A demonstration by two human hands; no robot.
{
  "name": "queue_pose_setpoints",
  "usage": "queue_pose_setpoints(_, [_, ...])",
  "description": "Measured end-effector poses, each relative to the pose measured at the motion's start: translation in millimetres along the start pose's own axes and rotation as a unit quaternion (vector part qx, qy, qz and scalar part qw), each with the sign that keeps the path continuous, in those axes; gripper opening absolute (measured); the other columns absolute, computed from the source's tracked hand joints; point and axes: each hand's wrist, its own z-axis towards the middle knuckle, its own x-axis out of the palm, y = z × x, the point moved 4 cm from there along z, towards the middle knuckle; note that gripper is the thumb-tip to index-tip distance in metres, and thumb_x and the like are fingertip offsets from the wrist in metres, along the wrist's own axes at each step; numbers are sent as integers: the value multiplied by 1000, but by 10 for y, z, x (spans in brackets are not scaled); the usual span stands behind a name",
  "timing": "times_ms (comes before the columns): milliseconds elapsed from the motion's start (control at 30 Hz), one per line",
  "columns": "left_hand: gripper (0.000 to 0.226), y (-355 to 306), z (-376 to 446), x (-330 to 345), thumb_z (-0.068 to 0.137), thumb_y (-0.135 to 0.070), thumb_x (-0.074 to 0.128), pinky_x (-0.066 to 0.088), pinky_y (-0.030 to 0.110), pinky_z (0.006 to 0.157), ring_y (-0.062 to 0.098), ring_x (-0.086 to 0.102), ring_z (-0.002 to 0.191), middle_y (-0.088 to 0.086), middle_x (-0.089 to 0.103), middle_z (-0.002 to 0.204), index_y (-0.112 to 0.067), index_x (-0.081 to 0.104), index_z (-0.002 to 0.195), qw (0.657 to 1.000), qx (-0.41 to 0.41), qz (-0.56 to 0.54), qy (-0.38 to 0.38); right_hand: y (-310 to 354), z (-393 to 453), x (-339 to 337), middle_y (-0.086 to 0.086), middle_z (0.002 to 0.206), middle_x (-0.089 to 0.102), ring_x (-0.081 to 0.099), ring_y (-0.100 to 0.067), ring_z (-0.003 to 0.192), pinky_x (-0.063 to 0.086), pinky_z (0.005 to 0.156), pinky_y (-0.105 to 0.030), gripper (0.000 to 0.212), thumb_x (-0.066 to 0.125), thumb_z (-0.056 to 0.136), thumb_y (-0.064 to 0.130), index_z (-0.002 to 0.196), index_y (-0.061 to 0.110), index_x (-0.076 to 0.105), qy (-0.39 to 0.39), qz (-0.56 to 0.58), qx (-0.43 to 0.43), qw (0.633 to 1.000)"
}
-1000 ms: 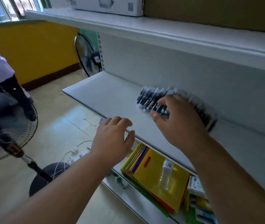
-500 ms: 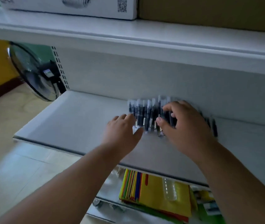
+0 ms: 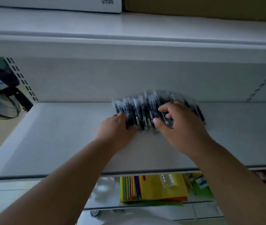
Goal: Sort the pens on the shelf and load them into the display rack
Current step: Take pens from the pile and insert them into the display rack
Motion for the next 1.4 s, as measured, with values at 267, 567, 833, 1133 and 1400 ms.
queue_pose_setpoints(267, [38, -44, 202, -35, 90, -51, 51, 37, 28, 54, 21, 51, 63, 3, 56, 73, -14, 55, 80, 996, -58, 41, 53, -15, 40, 48, 13, 102, 49, 54, -9, 88, 31, 67, -7, 37, 60, 91, 42, 121, 21, 58, -6, -10, 7, 1000])
queue_pose_setpoints(567, [23, 18, 204, -74, 94, -31, 44, 33, 28, 50, 20, 50, 64, 5, 55, 74, -14, 54, 81, 995, -71, -26, 61, -92, 76, 91, 11, 107, 55, 54, -7, 90, 38, 69, -13, 34, 59, 91, 43, 119, 23, 58, -17, 13, 14, 1000])
queue_pose_setpoints(833, [24, 124, -164, -134, 82, -28, 49, 29, 39, 55, 23, 35, 57, 1, 42, 58, -21, 40, 61, 914, -114, -389, -31, -106, 145, 158, 11, 90, 59, 52, -1, 72, 43, 64, -20, 17, 66, 90, 33, 101, 21, 61, -38, 38, 37, 998])
queue_pose_setpoints(1133, [20, 129, -487, -246, 101, -15, 46, 32, 32, 56, 18, 39, 57, -1, 46, 57, -4, 56, 88, 853, -60, -513, -68, 66, 304, 626, 4, 91, 62, 60, -21, 86, 50, 75, -33, 22, 62, 91, 37, 104, 21, 55, 68, -50, 95, 992])
queue_pose_setpoints(1400, [19, 254, -535, -187, 98, -21, 43, 41, 44, 59, 21, 48, 55, -3, 56, 56, -23, 61, 93, 876, -45, -476, -58, 127, 357, 722, -1, 84, 61, 58, -23, 80, 49, 71, -31, 23, 62, 92, 25, 113, 15, 55, 85, -92, 124, 984])
